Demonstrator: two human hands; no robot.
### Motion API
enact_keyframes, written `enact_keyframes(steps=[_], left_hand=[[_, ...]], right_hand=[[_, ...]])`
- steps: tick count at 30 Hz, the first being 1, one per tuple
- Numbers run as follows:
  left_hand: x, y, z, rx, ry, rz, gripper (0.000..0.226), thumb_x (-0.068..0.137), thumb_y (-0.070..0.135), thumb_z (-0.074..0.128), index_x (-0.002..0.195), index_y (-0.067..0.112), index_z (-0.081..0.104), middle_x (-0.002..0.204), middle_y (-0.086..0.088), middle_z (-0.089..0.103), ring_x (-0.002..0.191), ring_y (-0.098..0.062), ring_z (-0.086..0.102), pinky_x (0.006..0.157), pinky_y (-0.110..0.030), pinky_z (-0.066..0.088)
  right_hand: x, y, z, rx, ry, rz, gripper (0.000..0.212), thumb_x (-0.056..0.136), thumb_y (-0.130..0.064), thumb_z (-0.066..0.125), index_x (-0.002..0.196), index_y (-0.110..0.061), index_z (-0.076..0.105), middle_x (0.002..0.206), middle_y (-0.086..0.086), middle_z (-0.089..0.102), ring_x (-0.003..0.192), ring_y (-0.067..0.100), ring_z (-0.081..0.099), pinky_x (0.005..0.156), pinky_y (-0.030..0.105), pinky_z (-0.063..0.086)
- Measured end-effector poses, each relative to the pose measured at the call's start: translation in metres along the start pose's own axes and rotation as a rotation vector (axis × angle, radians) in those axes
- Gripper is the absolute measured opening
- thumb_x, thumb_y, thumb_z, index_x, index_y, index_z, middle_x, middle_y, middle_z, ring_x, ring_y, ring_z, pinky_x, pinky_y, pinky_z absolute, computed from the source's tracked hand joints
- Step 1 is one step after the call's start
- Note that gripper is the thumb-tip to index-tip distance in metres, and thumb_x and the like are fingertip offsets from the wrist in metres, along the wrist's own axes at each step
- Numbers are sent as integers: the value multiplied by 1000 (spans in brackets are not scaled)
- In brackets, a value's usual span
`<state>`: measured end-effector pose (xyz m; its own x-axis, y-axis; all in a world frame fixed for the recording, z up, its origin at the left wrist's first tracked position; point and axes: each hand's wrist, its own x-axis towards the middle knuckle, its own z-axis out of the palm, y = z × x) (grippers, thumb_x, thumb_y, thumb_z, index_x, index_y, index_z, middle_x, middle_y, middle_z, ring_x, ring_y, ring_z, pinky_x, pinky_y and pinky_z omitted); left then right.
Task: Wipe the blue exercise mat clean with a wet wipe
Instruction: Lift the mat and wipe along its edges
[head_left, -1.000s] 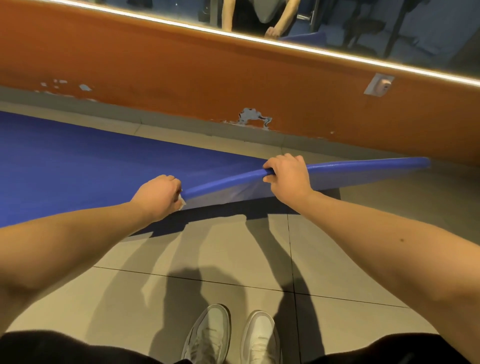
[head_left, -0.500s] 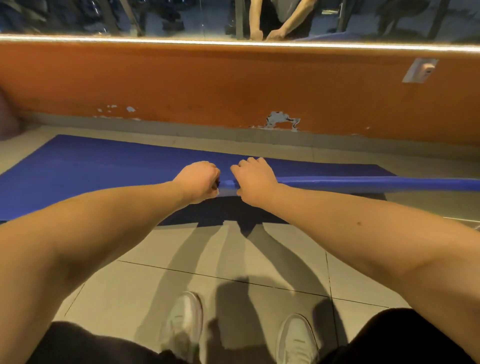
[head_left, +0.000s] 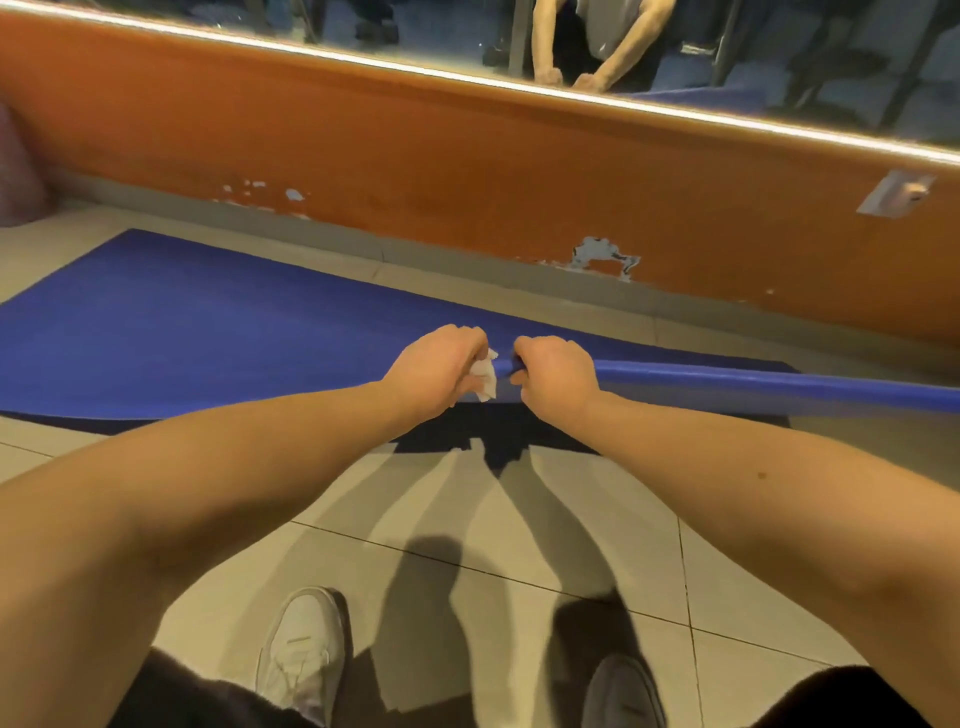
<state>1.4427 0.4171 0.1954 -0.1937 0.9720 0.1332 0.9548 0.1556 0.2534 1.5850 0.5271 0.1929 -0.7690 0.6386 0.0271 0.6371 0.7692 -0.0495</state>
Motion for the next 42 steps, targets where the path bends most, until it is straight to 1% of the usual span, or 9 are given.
enact_keyframes(steps=[5,9,14,18,20,26,32,36,42], left_hand=[[9,0,-2,23,-34,65,18,93,27,69,91,10,64,94,-5,57,83,-25,56,76,-41,50],[1,-23,-1,29,-75,41,22,92,27,71,81,11,62,87,-1,50,76,-21,52,64,-28,37],[-23,-82,-5,3,-127,-41,26,91,25,71,74,7,64,81,4,48,70,-18,52,54,-20,31],[-5,-58,-3,-37,-127,16,23,89,25,72,74,12,60,87,0,54,75,-23,56,64,-34,47],[6,-42,-2,-62,-121,44,23,88,25,72,75,12,59,89,-3,55,77,-24,56,69,-39,49],[-10,-69,0,24,-155,108,36,96,24,64,67,20,43,82,0,47,69,-18,49,61,-29,36],[-40,-149,-3,139,-176,-9,24,95,30,67,80,14,58,89,1,51,75,-17,53,68,-30,47],[-40,-153,-3,180,-145,49,17,92,32,70,91,19,58,95,2,51,82,-16,49,72,-30,49],[-24,-152,-4,151,-167,121,13,91,28,68,93,18,61,93,1,56,82,-18,50,71,-30,45]], right_hand=[[1,-6,-1,12,3,37,7,98,-18,59,105,-18,61,96,5,66,89,27,59,70,36,37],[0,0,-2,48,-3,70,9,100,-21,59,108,-19,62,95,4,67,88,27,60,69,37,43],[-1,-3,1,73,-11,105,13,99,-18,58,110,-17,64,98,6,68,90,28,61,71,37,46],[0,-11,1,66,18,139,11,97,-13,59,106,-16,64,94,7,68,87,29,60,67,36,40],[0,-13,1,85,24,175,11,97,-13,60,107,-17,63,96,5,68,88,29,60,67,34,40],[-3,-7,4,122,-1,185,14,98,-15,62,111,-17,66,104,6,70,95,29,61,73,36,47],[2,-14,1,102,7,192,17,100,-17,60,116,-17,67,106,6,71,98,30,62,76,38,51],[2,-17,0,102,42,225,15,99,-15,60,112,-16,67,104,7,70,95,32,61,68,36,44],[-11,-25,8,38,39,287,11,98,-9,60,105,-18,61,99,7,66,89,29,58,69,35,41]])
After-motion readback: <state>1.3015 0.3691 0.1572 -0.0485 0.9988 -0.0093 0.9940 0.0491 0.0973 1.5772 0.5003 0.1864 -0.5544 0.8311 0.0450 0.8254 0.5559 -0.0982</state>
